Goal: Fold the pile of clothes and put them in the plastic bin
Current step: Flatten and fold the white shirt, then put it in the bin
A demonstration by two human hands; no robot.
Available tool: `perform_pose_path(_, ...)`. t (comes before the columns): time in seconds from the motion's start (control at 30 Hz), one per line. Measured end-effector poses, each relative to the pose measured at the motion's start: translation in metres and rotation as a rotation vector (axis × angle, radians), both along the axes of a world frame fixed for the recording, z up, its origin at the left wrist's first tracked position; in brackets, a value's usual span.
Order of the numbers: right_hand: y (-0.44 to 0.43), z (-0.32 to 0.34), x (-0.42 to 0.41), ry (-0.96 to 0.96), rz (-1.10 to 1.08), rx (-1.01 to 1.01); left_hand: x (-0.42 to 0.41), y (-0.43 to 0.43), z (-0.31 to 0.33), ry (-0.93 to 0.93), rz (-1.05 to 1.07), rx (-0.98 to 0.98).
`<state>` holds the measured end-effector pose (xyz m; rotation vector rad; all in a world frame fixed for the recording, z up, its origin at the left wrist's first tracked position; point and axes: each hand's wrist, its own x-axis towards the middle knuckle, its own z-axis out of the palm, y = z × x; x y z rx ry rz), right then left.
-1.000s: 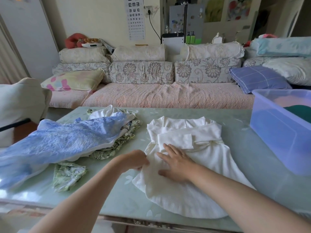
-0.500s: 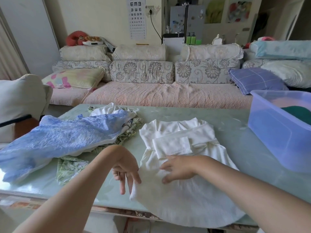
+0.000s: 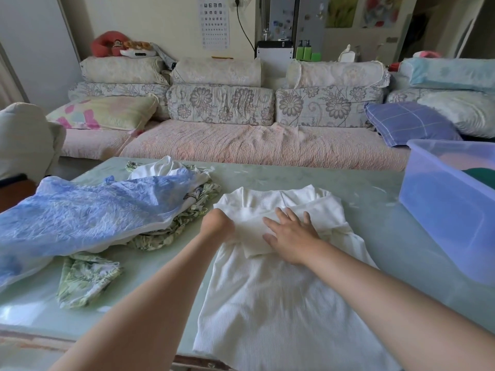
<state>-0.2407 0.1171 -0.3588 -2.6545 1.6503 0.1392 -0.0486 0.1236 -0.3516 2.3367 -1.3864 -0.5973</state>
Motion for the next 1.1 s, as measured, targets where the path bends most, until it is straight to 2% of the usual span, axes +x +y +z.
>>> perform_pose_path(0.17, -0.017, -0.01, 0.0, 0.014, -0.044, 0.139, -0.008, -0.023, 0.005, 0.184, 0.018, 0.149)
perform_pose_path(0.23, -0.023, -0.011, -0.002, 0.0, -0.037, 0.149, -0.003, -0.033, 0.001, 0.172, -0.063, 0.117)
perform_pose_path(0.3, -0.027, -0.013, -0.003, -0.016, -0.033, 0.146, -0.001, -0.037, 0.004, 0.248, -0.024, 0.073)
perform_pose_path(0.4, -0.032, -0.017, -0.004, -0.043, -0.025, 0.161, -0.006, -0.04, 0.015, 0.403, -0.073, -0.071)
perform_pose_path(0.47, -0.036, -0.014, -0.006, -0.151, -0.042, 0.175, -0.016, -0.039, 0.025, 0.514, -0.142, -0.159)
perform_pose_path(0.57, -0.047, 0.003, -0.016, -0.446, -0.168, 0.066, -0.038, -0.036, 0.035, 0.623, -0.259, -0.173)
perform_pose_path(0.63, -0.053, 0.014, -0.03, -0.563, -0.216, -0.028, -0.056, -0.037, 0.032, 0.772, -0.344, -0.077)
perform_pose_path(0.7, -0.055, 0.019, -0.046, -0.522, -0.144, -0.1, -0.067, -0.037, 0.024, 0.859, -0.447, 0.06)
perform_pose_path(0.8, -0.058, 0.011, -0.063, -0.438, -0.032, -0.053, -0.069, -0.041, 0.018, 0.792, -0.571, 0.08)
perform_pose_path(0.93, -0.061, -0.002, -0.057, -0.435, -0.085, 0.071, -0.067, -0.041, 0.016, 0.591, -0.615, -0.032)
perform_pose_path(1.03, -0.058, 0.0, -0.045, -0.415, -0.147, 0.113, -0.059, -0.044, 0.015, 0.149, -0.602, -0.257)
perform_pose_path(1.1, -0.056, 0.003, -0.038, -0.451, -0.197, 0.168, -0.052, -0.047, 0.011, -0.109, -0.645, -0.291)
